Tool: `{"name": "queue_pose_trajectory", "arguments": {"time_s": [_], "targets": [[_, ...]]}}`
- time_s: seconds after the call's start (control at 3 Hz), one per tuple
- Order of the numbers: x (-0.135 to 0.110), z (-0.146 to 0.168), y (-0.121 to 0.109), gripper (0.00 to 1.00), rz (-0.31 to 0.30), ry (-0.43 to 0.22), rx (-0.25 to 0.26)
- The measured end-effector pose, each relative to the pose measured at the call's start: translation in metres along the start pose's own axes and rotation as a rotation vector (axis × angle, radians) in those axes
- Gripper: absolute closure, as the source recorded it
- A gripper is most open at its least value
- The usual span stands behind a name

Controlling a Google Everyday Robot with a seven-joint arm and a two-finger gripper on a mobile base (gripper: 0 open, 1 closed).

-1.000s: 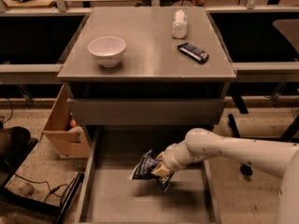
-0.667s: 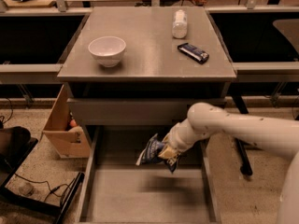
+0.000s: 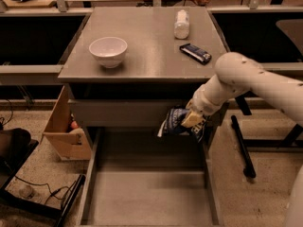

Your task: Pick blue chip bag from middle drawer and place on counter

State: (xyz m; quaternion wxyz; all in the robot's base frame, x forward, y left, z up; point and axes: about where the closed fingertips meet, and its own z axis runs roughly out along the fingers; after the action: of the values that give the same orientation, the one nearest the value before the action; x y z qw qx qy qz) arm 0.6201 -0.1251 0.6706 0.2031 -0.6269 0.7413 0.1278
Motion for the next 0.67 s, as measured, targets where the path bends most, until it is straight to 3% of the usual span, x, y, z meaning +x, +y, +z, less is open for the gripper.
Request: {"name": "queue_pose_trajectory", "arguments": {"time_s": [0.33, 0.67], "targets": [[0.0017, -0.0124, 0.0055, 1.0, -0.001, 0.015, -0.045], [0.0021, -0.0107, 0.0071, 1.0, -0.001, 0.016, -0.049]]}}
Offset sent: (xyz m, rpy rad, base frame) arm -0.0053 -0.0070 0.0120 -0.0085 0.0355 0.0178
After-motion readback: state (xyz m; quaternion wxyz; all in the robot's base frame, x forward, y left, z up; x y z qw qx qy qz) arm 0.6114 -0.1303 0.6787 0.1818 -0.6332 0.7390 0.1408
